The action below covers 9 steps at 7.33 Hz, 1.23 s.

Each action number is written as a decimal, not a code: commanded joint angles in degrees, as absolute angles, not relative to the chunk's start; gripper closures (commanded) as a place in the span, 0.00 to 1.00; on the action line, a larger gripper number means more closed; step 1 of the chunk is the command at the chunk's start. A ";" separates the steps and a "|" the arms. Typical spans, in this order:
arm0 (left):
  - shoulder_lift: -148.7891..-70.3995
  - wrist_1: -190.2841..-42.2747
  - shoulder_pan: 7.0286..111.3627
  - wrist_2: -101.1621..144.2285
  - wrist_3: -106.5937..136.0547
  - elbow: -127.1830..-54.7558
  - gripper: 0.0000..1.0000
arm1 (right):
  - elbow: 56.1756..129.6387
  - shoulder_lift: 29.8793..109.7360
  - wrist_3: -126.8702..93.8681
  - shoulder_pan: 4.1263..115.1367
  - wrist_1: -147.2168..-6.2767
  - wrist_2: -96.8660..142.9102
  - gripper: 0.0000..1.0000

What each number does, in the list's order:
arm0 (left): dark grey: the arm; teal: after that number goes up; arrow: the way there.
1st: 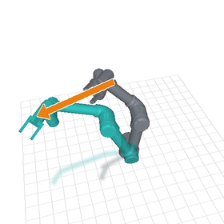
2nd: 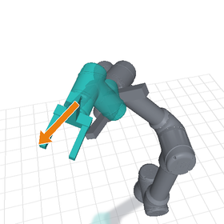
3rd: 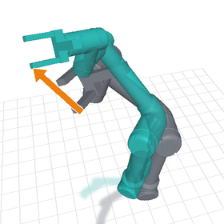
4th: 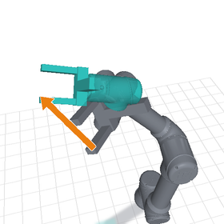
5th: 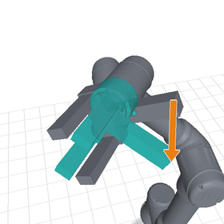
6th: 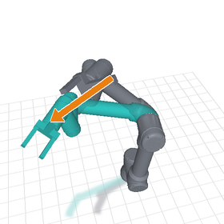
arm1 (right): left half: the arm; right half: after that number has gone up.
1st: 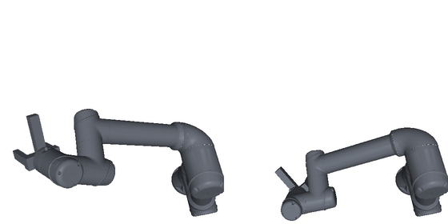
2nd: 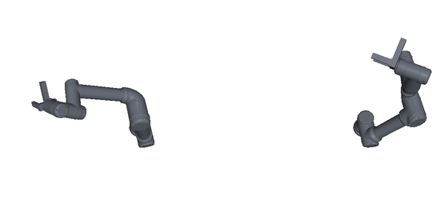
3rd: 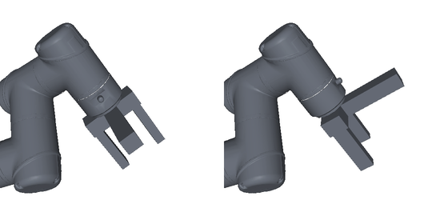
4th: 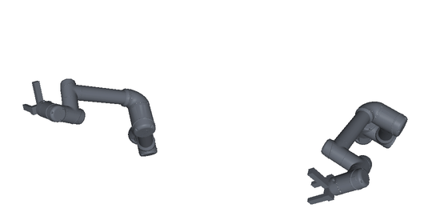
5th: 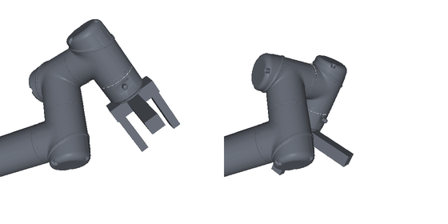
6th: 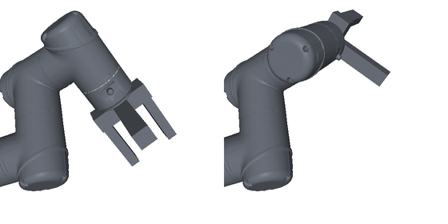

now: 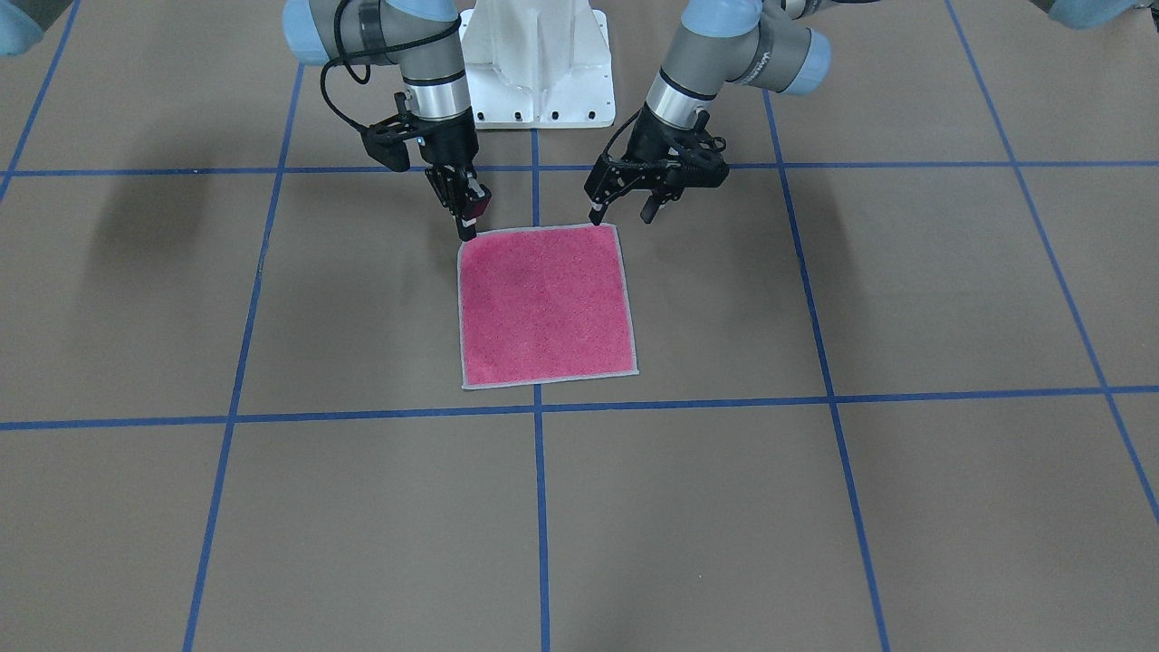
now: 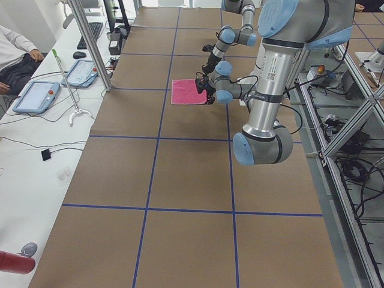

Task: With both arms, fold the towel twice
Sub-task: 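Lower the left gripper and the right gripper onto the towel's near corners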

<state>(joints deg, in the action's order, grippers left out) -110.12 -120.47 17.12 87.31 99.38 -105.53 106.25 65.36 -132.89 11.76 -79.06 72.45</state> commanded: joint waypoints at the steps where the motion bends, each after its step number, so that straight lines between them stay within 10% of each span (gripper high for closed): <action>1: -111.70 -120.50 16.35 86.22 100.46 -103.81 0.21 | 106.26 65.30 -132.89 11.69 -79.01 71.89 1.00; 9: -112.06 -120.50 16.35 86.22 99.67 -102.30 0.32 | 106.26 65.48 -132.89 11.69 -78.93 71.55 1.00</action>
